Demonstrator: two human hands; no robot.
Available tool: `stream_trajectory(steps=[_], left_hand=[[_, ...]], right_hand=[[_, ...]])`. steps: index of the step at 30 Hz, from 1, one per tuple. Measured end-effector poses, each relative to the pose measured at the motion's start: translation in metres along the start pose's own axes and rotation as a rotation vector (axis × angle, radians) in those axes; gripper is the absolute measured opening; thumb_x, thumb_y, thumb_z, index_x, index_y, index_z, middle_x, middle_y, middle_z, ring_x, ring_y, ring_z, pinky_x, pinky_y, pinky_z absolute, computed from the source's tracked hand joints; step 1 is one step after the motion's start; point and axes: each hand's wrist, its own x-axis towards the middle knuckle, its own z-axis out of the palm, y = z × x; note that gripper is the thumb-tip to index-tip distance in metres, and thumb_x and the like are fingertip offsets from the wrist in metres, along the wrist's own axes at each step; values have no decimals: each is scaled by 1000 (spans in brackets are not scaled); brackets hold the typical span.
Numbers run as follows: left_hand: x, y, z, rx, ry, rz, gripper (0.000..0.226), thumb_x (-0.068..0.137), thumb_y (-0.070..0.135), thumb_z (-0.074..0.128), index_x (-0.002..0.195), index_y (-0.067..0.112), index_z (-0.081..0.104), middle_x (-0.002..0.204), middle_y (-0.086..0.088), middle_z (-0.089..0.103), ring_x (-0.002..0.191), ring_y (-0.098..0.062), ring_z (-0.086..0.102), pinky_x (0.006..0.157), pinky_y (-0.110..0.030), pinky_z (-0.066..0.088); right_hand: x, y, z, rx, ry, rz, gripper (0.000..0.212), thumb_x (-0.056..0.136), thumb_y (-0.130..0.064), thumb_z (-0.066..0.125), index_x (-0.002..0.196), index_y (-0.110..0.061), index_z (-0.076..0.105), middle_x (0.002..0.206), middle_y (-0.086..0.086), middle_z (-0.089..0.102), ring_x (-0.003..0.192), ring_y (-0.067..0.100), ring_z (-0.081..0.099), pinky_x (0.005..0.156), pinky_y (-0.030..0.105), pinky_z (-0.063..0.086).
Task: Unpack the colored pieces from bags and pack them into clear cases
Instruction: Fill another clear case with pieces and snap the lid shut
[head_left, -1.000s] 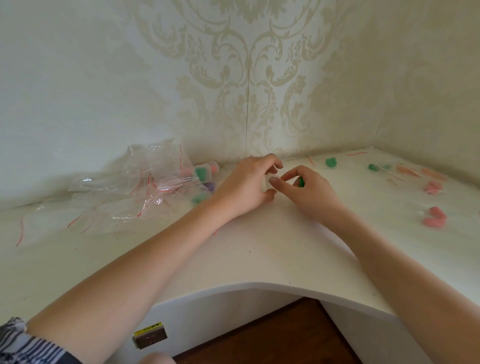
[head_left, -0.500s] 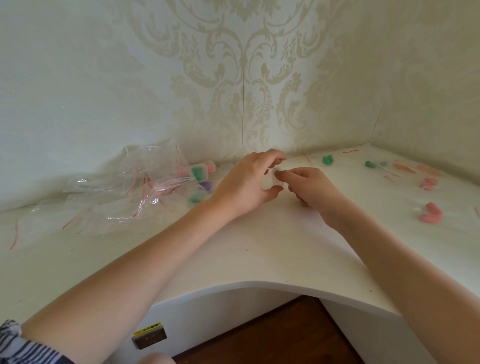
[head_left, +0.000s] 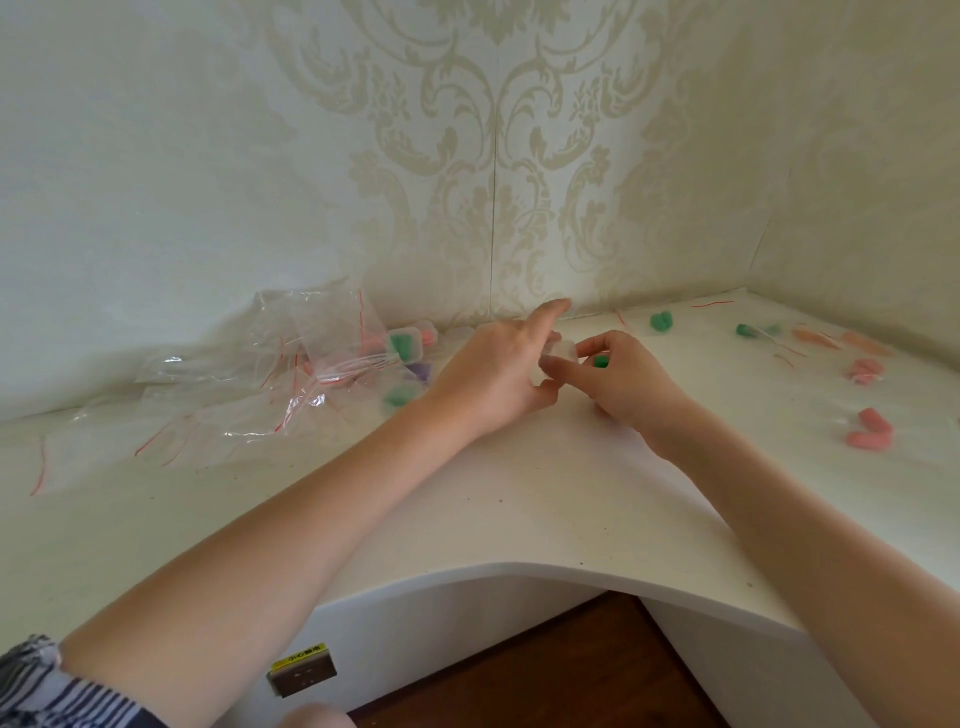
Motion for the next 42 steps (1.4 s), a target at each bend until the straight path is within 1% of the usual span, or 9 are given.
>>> stream_trajectory(steps=[6,10,14,17,21,25,34,37,42], left_hand=[[-3,-1,3,62,22,78,61,79,12,67,136,8,48,120,-12,63,106,-30,60,84,-34,46],[-2,0,5,43,21,138,49,70,7,71,118,4,61,109,-12,63,96,-28,61,78,-39,51],[0,-3,3,-410,54,-207,34,67,9,75,99,16,66,93,2,67,83,-12,64,74,-23,51],[1,-8,2,-766,17,-408,29,74,5,75,99,16,66,96,2,71,85,-8,67,78,-19,53],[2,-14,3,-751,-61,-375,22,78,11,74,99,12,68,97,2,70,92,-13,68,82,-23,52],[2,-15,2,-854,-91,-397,20,81,11,72,101,11,67,93,2,71,90,-13,69,84,-24,53],[10,-13,-10,-1573,-16,-698,20,95,3,50,114,5,58,106,-13,68,94,-21,67,81,-29,56],[9,-8,-9,-1547,-40,-751,25,94,4,51,118,1,56,105,-12,69,83,-20,70,65,-29,59],[5,-2,-5,-1277,-33,-689,19,102,14,42,116,5,50,104,-11,66,73,-22,72,50,-27,55]], right_hand=[[-5,-3,0,-49,-4,-3,48,77,-46,73,105,-17,49,78,-6,49,63,9,46,55,23,34],[-8,-5,1,-107,-4,-31,42,77,-40,74,98,-16,47,75,-6,47,60,9,42,54,23,31],[-10,-6,-2,68,-51,-105,25,88,-38,63,82,-18,50,62,-5,48,55,11,40,52,23,33],[-9,-6,-8,193,-88,-169,16,96,-29,53,84,-21,59,54,-9,45,51,8,37,49,21,32],[-10,-4,-7,87,-110,-275,15,96,-23,53,94,-23,68,51,-12,41,52,8,35,51,21,31],[-9,-4,-7,30,-100,-307,17,96,-22,52,101,-25,68,58,-1,39,55,12,32,48,17,29],[-11,-3,-10,-5,-81,-316,17,94,-21,58,97,-29,73,56,-6,31,49,9,27,48,16,27],[-18,-8,-3,-5,-169,-322,23,96,-14,53,100,-24,73,46,-15,36,44,5,27,46,12,25],[-8,-13,-8,602,-199,-112,41,91,-2,25,105,-9,63,64,1,45,56,12,34,50,23,32]])
